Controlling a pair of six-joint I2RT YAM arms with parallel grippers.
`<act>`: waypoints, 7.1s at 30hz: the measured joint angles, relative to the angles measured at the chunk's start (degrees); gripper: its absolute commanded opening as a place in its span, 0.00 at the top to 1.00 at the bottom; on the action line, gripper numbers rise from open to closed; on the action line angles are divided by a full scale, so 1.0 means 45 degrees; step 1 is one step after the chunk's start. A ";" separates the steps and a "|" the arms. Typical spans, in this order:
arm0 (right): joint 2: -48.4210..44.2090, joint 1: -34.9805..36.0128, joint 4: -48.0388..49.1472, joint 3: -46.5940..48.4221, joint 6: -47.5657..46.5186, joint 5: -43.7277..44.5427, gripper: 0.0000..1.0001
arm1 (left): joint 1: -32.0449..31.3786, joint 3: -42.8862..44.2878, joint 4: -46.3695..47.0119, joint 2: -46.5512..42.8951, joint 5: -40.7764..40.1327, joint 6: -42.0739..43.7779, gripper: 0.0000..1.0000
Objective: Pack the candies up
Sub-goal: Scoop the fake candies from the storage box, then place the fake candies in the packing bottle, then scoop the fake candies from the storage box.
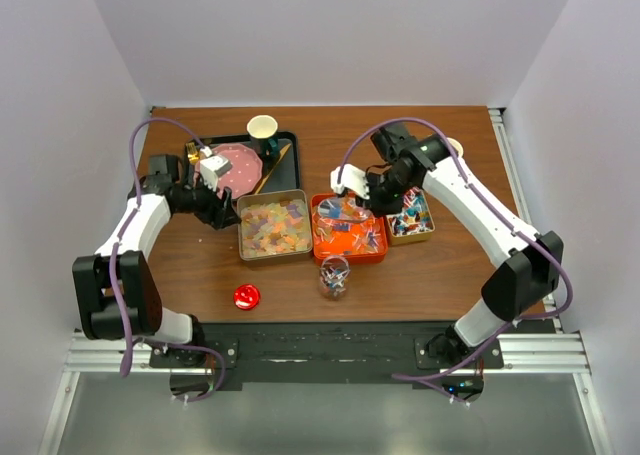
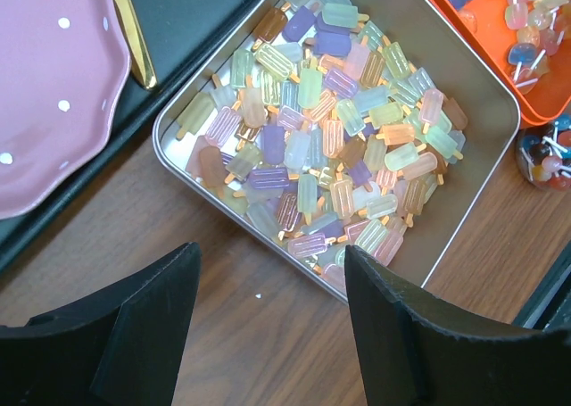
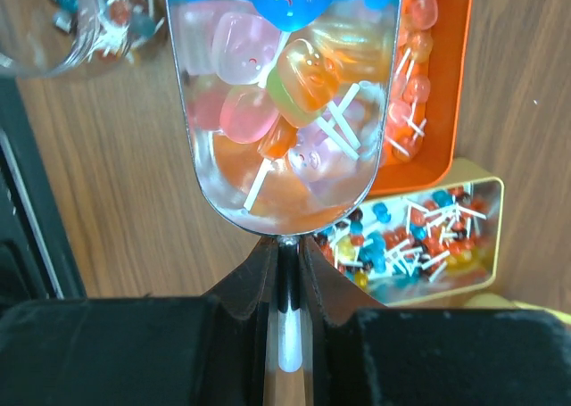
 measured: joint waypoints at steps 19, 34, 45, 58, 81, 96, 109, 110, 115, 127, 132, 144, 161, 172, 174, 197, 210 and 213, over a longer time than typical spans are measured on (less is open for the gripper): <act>-0.2535 0.3521 -0.2108 -0.0816 -0.3390 0.5139 1.00 | 0.0000 -0.1467 0.1549 -0.1671 -0.0131 -0.1520 0.30; -0.2021 0.4896 -0.2093 -0.1190 -0.3308 0.7655 1.00 | 0.0000 -0.2429 0.1870 -0.2982 -0.0185 -0.1530 0.30; -0.1778 0.5518 -0.2093 -0.1185 -0.2934 0.8427 1.00 | 0.0000 -0.2667 0.2273 -0.3351 -0.0194 -0.1817 0.29; -0.1545 0.5668 -0.2089 -0.1185 -0.2603 0.9131 1.00 | 0.0000 -0.2744 0.2652 -0.3366 -0.0194 -0.1841 0.29; -0.1520 0.5328 -0.2103 -0.0777 -0.1613 0.8728 1.00 | -0.0136 -0.2361 0.3342 -0.3453 0.1117 -0.3400 0.84; 0.2880 0.2608 -0.0627 0.1511 0.2438 0.4624 1.00 | -0.2351 0.1059 0.1316 -0.1617 0.2696 -0.4464 0.67; 0.4231 0.2472 -0.1914 0.4012 0.1749 0.5615 1.00 | -0.2438 0.0661 0.3327 -0.0384 0.3793 -0.6557 1.00; 0.4308 0.2458 -0.2030 0.4260 0.1715 0.5615 1.00 | -0.2472 0.0568 0.3881 -0.0180 0.4075 -0.7048 1.00; 0.5348 0.2467 -0.2098 0.6586 0.1948 0.5149 1.00 | -0.2710 0.0481 0.6183 0.0899 0.4964 -0.9267 1.00; 0.5867 0.3633 -0.2035 0.7854 0.2846 0.4187 1.00 | -0.3113 0.0486 0.8476 0.2987 0.5042 -1.1846 1.00; 0.5285 0.3434 -0.1899 0.7854 0.3220 0.3900 1.00 | -0.3128 0.0491 0.8461 0.3021 0.4823 -1.1808 0.71; 0.3721 0.1248 -0.2011 0.5134 0.2856 0.3818 1.00 | -0.2725 0.1253 0.4216 0.1685 0.1632 -0.8242 0.40; 0.4318 0.1239 -0.2064 0.2744 0.2584 0.6557 1.00 | -0.2157 0.0903 0.3449 0.1248 0.0194 -0.7427 0.41; 0.4333 0.1428 -0.2084 0.2278 0.2569 0.7893 1.00 | -0.2157 0.1171 0.3458 0.2025 0.0180 -0.7441 0.41; 0.4435 0.1530 -0.2132 0.2501 0.2531 0.8330 1.00 | -0.2157 0.1224 0.3463 0.2059 0.0185 -0.7441 0.41; 0.6008 0.2584 -0.2035 0.3113 0.1559 0.9928 1.00 | -0.1477 0.0889 0.3667 0.1977 0.0223 -0.7495 0.41; 0.6615 0.2599 -0.2045 0.3191 0.1559 0.9010 1.00 | -0.1370 0.0801 0.3997 0.1972 0.0238 -0.7504 0.41; 0.6926 0.2681 -0.2079 0.3439 0.1554 0.8854 1.00 | -0.1355 0.0680 0.4046 0.1967 0.0238 -0.7504 0.41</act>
